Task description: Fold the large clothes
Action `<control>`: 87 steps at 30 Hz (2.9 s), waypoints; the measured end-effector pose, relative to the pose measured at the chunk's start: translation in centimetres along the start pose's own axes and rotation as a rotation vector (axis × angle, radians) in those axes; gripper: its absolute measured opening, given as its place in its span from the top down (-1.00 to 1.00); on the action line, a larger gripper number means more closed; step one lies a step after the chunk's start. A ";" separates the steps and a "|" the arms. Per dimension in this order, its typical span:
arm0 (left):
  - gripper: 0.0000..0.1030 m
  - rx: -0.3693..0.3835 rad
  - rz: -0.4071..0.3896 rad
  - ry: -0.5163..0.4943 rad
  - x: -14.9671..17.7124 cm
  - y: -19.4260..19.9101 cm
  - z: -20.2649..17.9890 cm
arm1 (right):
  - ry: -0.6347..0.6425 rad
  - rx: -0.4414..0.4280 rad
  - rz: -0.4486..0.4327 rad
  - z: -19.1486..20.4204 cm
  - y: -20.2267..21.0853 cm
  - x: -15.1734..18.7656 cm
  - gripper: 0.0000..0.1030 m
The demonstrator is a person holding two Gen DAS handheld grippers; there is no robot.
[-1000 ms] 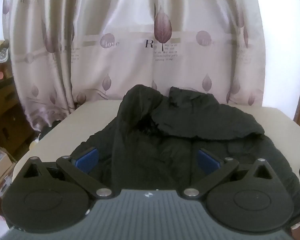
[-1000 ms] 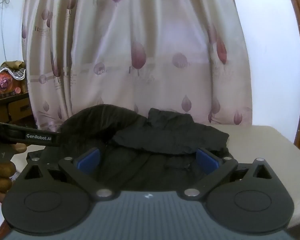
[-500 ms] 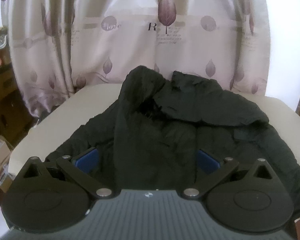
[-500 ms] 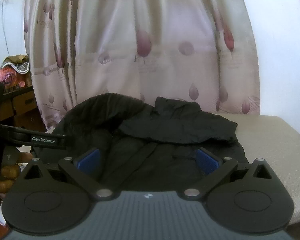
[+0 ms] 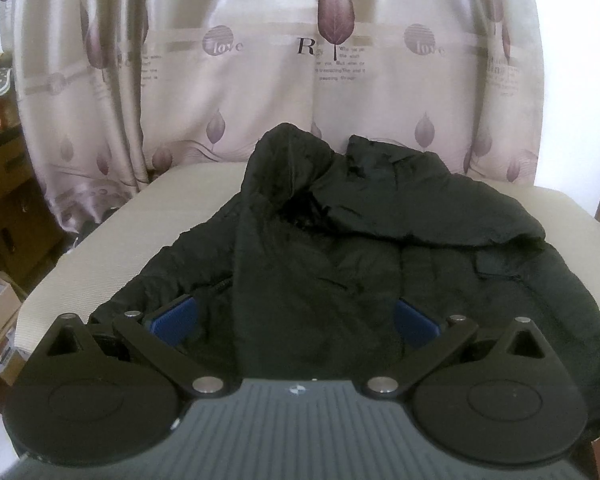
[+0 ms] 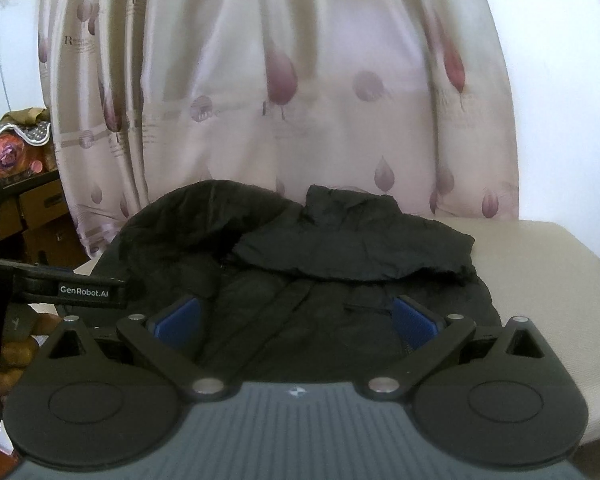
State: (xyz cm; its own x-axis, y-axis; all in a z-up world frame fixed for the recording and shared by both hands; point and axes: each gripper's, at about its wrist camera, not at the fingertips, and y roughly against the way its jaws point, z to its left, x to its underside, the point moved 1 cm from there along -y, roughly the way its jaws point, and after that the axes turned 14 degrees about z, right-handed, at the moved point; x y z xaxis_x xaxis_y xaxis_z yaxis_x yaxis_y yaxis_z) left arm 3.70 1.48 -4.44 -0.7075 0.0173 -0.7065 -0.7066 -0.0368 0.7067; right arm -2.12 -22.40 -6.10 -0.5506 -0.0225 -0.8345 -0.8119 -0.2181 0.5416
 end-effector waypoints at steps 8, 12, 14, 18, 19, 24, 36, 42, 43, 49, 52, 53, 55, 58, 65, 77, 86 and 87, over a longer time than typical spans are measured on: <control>-1.00 0.006 0.011 0.000 -0.1 -0.4 0.2 | 0.014 0.006 0.009 0.4 -0.2 -0.2 -1.00; -1.00 0.008 0.017 -0.001 -0.1 -0.5 0.3 | 0.022 0.002 0.017 0.5 -0.4 -0.3 -1.00; -1.00 0.005 0.018 -0.004 -0.1 -0.6 0.2 | 0.023 0.000 0.020 0.5 -0.5 -0.3 -1.00; -1.00 0.007 0.022 -0.008 -0.1 -0.8 0.3 | 0.022 -0.004 0.028 0.6 -0.7 -0.2 -1.00; -1.00 0.008 0.023 -0.008 -0.1 -0.9 0.3 | 0.023 -0.005 0.029 0.6 -0.7 -0.2 -1.00; -1.00 0.009 0.029 -0.011 0.0 -1.1 0.2 | 0.026 -0.011 0.037 0.7 -0.9 -0.1 -1.00; -1.00 0.015 0.060 -0.014 0.3 -2.1 0.4 | 0.017 -0.026 0.064 0.6 -1.7 -0.2 -1.00; -1.00 0.017 0.068 -0.019 0.4 -2.5 0.6 | 0.009 -0.029 0.075 0.7 -2.0 0.0 -1.00; -1.00 0.020 0.070 -0.020 0.4 -2.6 0.7 | 0.010 -0.028 0.076 0.7 -2.1 0.1 -1.00; -1.00 0.034 0.080 -0.020 0.5 -3.2 1.0 | 0.019 -0.023 0.091 0.9 -2.5 0.1 -1.00; -1.00 0.051 0.093 -0.019 0.5 -3.6 1.3 | 0.022 -0.022 0.097 0.9 -2.7 0.0 -1.00; -1.00 0.058 0.095 -0.020 0.5 -3.8 1.3 | 0.024 -0.021 0.100 0.9 -2.8 0.0 -1.00; -0.87 0.074 0.092 -0.034 0.5 -4.0 1.5 | 0.026 -0.020 0.107 1.0 -3.0 0.0 -1.00; -0.63 0.072 0.104 -0.057 0.4 -4.4 1.5 | 0.027 -0.023 0.119 1.1 -3.4 -0.1 -1.00; 0.26 0.100 0.160 -0.006 -0.6 -5.3 3.2 | 0.029 -0.026 0.140 1.3 -4.1 -0.1 -1.00; 0.61 -0.186 0.078 0.184 -8.0 -5.0 13.9 | 0.041 -0.027 0.164 1.4 -5.2 -0.3 -1.00; 0.60 -0.407 0.078 0.238 -13.4 -9.2 19.5 | 0.022 -0.038 0.199 1.2 -6.4 -0.3 -1.00; 0.60 -0.420 0.087 0.248 -13.8 -10.0 19.9 | 0.022 -0.038 0.202 1.3 -6.5 -0.3 -1.00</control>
State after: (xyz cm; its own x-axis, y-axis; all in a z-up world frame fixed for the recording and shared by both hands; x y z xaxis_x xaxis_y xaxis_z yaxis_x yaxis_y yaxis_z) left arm 20.26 21.47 -0.95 -0.7030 -0.2404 -0.6693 -0.5421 -0.4280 0.7231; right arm 3.07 -19.76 -9.18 -0.6969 -0.0910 -0.7114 -0.6770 -0.2437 0.6944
